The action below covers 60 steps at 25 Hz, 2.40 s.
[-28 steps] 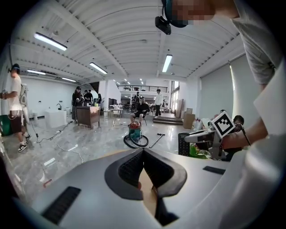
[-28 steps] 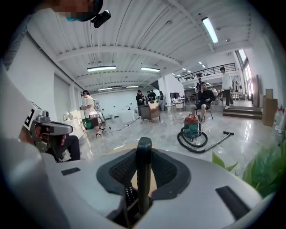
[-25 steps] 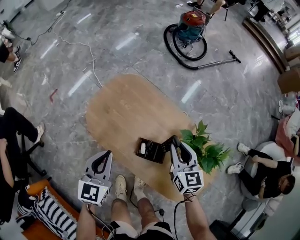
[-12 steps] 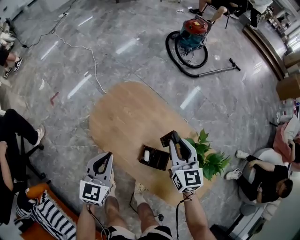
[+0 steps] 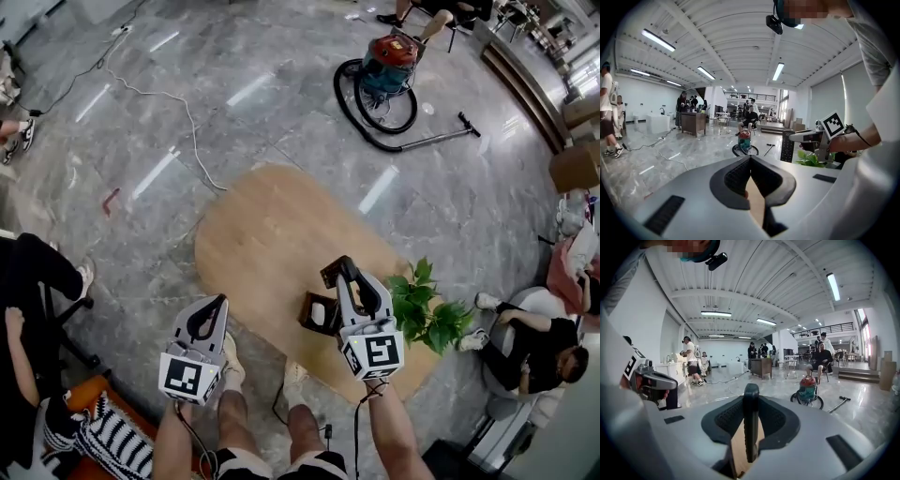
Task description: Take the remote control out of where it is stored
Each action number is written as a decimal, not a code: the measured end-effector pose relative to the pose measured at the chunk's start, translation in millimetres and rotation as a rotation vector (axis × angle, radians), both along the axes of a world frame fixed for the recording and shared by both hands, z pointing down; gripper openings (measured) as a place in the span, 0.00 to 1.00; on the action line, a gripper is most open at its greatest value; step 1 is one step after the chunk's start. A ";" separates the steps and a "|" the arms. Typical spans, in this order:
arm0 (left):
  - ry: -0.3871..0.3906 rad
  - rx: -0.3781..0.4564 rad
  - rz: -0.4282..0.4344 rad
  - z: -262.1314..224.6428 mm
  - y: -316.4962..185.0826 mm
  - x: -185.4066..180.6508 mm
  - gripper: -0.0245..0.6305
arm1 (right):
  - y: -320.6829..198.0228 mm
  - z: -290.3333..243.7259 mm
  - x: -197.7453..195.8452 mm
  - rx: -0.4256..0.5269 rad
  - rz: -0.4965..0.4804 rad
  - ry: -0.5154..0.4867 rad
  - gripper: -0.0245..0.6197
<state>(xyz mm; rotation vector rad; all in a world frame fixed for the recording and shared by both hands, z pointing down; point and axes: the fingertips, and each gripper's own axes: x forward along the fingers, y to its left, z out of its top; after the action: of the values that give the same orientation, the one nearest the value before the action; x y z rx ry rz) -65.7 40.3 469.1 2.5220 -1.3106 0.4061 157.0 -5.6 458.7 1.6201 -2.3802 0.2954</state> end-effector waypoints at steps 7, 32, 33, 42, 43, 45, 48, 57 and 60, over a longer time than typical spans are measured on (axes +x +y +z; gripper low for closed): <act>0.008 -0.015 0.021 14.2 -12.1 -42.6 0.04 | -6.2 22.4 -50.2 -0.011 0.001 0.038 0.19; -0.009 -0.103 -0.035 78.1 -29.0 -137.1 0.04 | -31.2 151.4 -119.6 -0.129 0.014 0.178 0.19; -0.005 -0.104 -0.042 80.2 -29.5 -140.7 0.04 | -31.4 154.8 -122.5 -0.126 0.011 0.183 0.19; -0.002 -0.118 -0.051 90.8 -26.3 -153.9 0.04 | -30.7 160.2 -153.6 -0.074 -0.030 0.243 0.19; -0.002 -0.121 -0.052 92.1 -25.6 -156.3 0.04 | -29.7 160.8 -156.5 -0.074 -0.034 0.250 0.19; -0.005 -0.129 -0.057 94.2 -24.6 -161.9 0.04 | -28.4 162.0 -162.2 -0.072 -0.038 0.251 0.19; -0.003 -0.136 -0.066 96.6 -22.5 -168.0 0.04 | -26.3 164.4 -170.1 -0.072 -0.047 0.245 0.19; 0.006 -0.144 -0.081 105.2 -17.1 -181.0 0.04 | -23.5 177.6 -195.3 -0.045 -0.097 0.314 0.19; 0.002 -0.149 -0.083 108.6 -17.3 -188.0 0.04 | -23.5 185.2 -203.3 -0.040 -0.121 0.368 0.20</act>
<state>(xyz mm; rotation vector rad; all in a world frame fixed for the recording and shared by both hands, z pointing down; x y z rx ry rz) -253.7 23.0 577.6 2.3375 -1.3269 0.4649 -46.3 -29.2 643.9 1.3675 -2.1620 0.0176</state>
